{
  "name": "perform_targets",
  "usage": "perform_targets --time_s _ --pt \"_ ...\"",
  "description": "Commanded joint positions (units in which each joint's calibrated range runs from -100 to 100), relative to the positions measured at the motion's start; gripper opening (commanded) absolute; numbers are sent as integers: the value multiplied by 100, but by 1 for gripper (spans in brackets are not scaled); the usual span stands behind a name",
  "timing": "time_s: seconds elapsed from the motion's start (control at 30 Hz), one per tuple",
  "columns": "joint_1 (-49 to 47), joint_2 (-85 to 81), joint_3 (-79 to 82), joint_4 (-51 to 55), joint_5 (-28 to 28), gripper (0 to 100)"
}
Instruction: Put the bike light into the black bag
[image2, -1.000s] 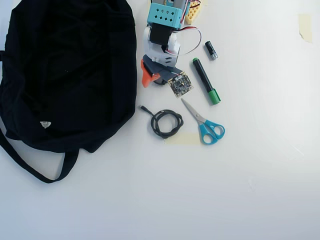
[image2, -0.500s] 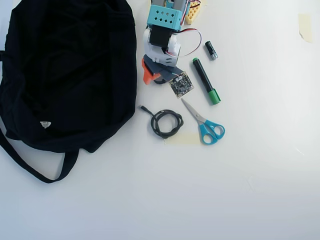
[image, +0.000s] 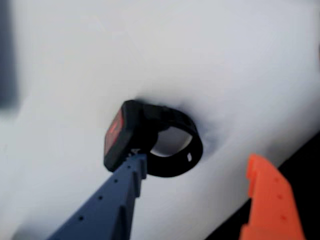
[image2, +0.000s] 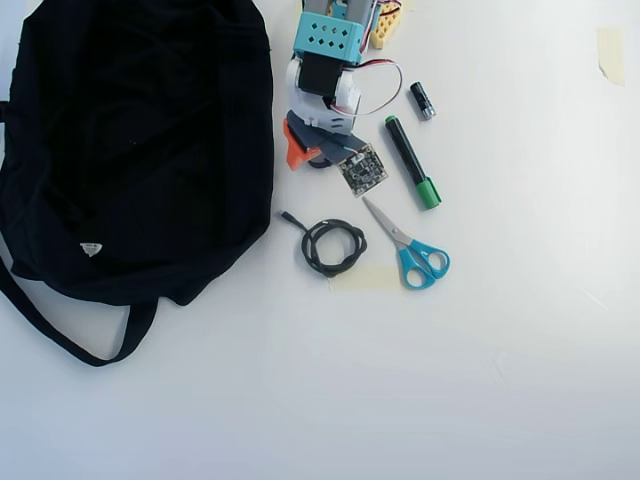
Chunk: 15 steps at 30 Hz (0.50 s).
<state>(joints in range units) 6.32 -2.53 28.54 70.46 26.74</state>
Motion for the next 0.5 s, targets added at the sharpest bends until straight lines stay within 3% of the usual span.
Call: perform_targets --time_s 0.0,0.47 --pt "11 -12 -158 0 79 26" --pt "146 -4 -158 -35 90 26"
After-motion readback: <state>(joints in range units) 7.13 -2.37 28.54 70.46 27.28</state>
